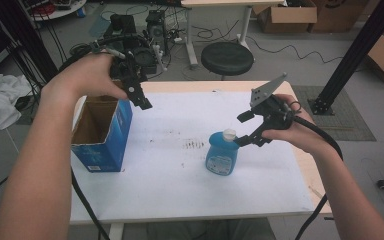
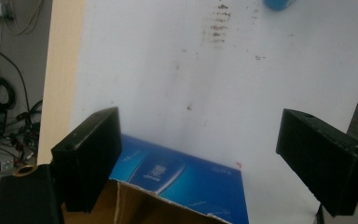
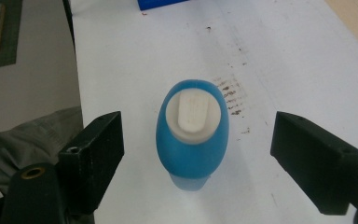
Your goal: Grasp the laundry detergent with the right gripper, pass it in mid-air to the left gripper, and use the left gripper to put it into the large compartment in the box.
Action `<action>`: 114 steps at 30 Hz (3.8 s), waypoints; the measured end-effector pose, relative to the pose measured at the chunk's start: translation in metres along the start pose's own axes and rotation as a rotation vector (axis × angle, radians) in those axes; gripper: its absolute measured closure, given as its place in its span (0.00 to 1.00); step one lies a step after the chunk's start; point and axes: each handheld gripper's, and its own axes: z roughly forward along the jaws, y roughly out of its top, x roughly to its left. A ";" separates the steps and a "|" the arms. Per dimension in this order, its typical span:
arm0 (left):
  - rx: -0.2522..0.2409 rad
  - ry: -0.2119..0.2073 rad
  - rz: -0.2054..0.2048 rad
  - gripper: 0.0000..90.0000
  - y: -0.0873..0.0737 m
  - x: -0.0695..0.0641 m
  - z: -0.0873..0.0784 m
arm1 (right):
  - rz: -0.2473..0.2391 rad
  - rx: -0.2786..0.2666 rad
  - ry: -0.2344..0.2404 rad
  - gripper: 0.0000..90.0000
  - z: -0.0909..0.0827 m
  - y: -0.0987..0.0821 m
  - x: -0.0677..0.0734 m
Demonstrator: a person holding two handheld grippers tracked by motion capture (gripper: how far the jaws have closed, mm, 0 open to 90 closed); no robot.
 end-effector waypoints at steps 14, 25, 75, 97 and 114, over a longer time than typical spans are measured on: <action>0.005 -0.002 -0.003 0.17 0.002 -0.001 0.002 | 0.025 -0.088 -0.018 0.19 0.005 -0.044 0.002; 0.010 -0.005 0.001 0.17 0.004 -0.001 0.004 | 0.063 -0.140 -0.013 0.18 0.016 -0.069 0.002; 0.022 -0.006 0.002 0.17 0.007 -0.001 0.007 | 0.092 -0.213 -0.021 0.25 0.088 -0.084 0.006; 0.016 -0.013 -0.007 0.17 0.003 -0.001 0.006 | 0.075 -0.235 -0.071 0.48 0.102 -0.083 0.005; 0.001 -0.019 0.024 0.17 0.010 -0.005 0.001 | 0.044 -0.231 -0.035 0.51 0.097 -0.080 -0.003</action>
